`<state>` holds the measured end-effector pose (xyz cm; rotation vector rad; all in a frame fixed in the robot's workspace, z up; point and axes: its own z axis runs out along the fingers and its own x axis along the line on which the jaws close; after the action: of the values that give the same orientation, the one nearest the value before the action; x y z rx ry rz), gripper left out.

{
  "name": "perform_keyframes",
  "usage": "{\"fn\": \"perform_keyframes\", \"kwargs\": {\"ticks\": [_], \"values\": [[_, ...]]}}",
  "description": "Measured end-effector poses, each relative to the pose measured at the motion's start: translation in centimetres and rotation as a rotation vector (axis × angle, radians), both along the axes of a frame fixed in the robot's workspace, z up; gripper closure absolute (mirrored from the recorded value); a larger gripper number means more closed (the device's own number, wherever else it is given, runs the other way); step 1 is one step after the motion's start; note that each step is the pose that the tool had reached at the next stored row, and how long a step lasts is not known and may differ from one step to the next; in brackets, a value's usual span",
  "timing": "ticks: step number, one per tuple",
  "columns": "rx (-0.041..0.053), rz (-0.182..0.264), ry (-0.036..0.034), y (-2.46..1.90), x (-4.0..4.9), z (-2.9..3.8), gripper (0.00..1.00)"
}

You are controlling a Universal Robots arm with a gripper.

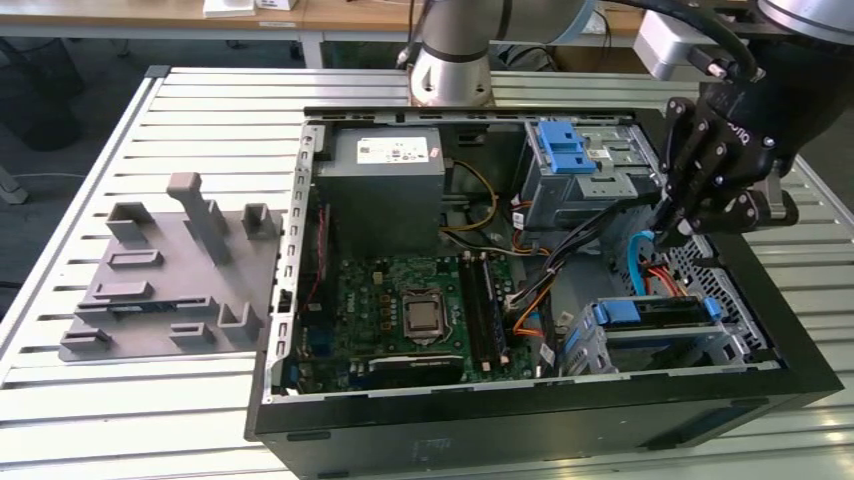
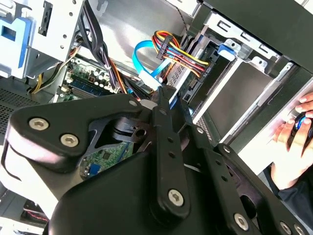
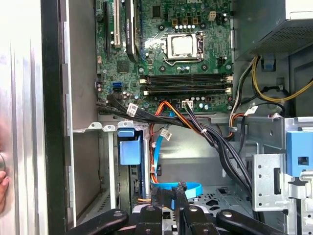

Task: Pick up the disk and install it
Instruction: 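Insert the second disk wire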

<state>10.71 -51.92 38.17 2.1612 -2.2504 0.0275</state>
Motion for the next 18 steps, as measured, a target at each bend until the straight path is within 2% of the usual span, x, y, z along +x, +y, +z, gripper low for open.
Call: {"fn": "perform_keyframes", "kwargs": {"ticks": [4, 8, 13, 18], "values": [[0.0001, 0.0, 0.0, 0.0, -0.02, 0.17, 0.75], [-0.0007, 0.0, 0.0, 0.24, -0.02, 0.14, 0.75], [-0.0029, 0.0, 0.0, 0.43, -0.02, -0.22, 0.75], [-0.0109, 0.0, 0.0, 0.47, -0.02, -0.6, 0.75]]}}
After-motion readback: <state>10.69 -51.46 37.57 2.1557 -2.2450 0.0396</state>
